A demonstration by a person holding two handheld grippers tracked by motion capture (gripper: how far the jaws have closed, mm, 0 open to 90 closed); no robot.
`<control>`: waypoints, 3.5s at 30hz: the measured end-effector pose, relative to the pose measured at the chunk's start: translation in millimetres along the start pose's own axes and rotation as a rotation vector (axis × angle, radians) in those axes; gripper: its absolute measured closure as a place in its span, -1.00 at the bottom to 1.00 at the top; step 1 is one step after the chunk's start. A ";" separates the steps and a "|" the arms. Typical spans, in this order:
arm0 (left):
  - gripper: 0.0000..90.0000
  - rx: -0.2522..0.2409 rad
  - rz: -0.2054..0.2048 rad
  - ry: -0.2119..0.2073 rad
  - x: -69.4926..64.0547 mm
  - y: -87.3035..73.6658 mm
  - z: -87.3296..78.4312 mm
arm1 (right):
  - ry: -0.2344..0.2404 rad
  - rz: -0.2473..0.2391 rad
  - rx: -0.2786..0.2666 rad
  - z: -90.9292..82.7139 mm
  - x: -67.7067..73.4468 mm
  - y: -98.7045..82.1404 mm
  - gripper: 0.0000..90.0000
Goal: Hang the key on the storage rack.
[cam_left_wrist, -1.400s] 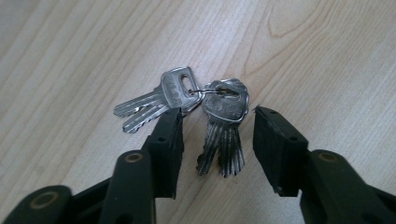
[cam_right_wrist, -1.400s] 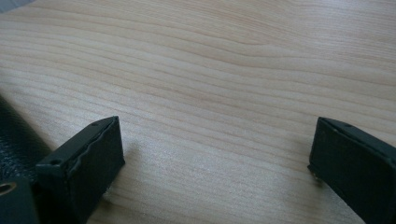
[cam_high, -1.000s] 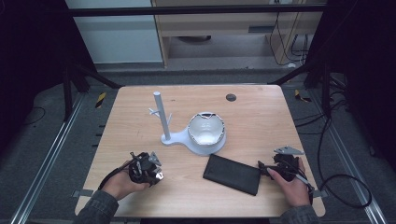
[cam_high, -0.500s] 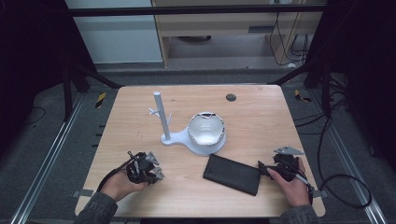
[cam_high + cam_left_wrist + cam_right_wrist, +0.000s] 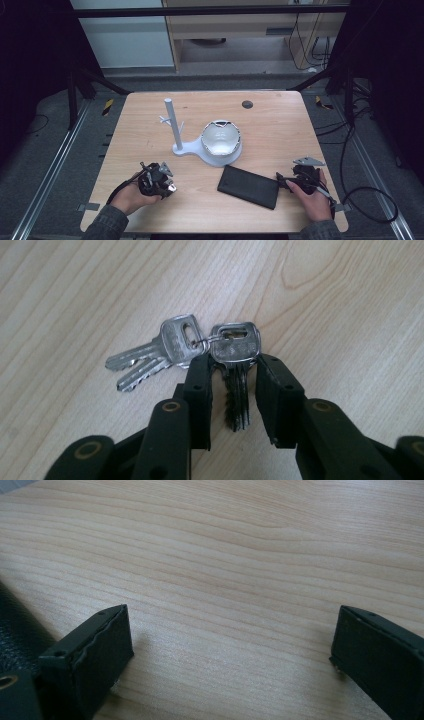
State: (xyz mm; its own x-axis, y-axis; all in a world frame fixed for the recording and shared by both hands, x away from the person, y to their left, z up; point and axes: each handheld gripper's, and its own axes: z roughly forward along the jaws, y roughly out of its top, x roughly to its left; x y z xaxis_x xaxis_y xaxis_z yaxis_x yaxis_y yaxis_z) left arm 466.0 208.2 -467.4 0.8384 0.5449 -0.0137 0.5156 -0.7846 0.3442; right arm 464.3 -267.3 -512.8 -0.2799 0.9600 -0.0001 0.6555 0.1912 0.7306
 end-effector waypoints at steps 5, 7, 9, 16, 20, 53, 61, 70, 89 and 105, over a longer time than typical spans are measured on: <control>0.78 0.010 0.002 -0.021 1.1 1.5 -0.2 | 0.000 0.000 0.000 0.0 0.0 0.0 -0.93; 0.78 0.010 0.000 -0.006 -0.6 2.0 -0.1 | 0.000 0.000 0.000 0.0 0.0 0.0 -0.93; 0.78 -0.003 -0.009 0.000 -1.3 1.1 0.2 | 0.000 0.000 0.000 0.0 0.0 0.0 -0.93; 0.78 -0.032 -0.023 0.003 -2.3 0.2 -7.3 | 0.000 0.000 0.000 0.0 0.0 0.0 -0.93; 0.78 -0.029 -0.023 0.022 -1.7 3.7 -11.5 | 0.000 0.000 0.000 0.0 0.0 0.0 -0.93; 0.85 -0.051 0.002 0.020 -2.6 9.1 -33.6 | -0.001 -0.001 0.001 -0.2 0.2 -0.1 -0.93; 0.85 -0.075 -0.007 0.010 -0.9 7.7 -44.1 | -0.001 -0.001 0.001 -0.2 0.2 -0.1 -0.93; 0.85 -0.115 0.003 0.047 1.5 15.8 -84.5 | -0.001 -0.001 0.001 -0.2 0.2 -0.1 -0.93; 0.85 -0.232 -0.013 0.122 17.8 43.7 -162.9 | 0.000 -0.002 0.000 -0.2 0.1 -0.1 -0.93; 0.85 -0.262 -0.057 0.144 40.0 63.6 -192.5 | -0.002 -0.003 0.001 -0.2 0.0 -0.1 -0.93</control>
State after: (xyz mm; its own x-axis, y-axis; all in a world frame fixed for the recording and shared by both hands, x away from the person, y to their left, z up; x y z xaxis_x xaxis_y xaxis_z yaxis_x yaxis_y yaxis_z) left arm 498.3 237.1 -265.3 0.7663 0.6366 0.0868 0.4822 -0.6591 0.5772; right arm 464.1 -267.3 -512.8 -0.2807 0.9598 -0.0037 0.6555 0.1945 0.7298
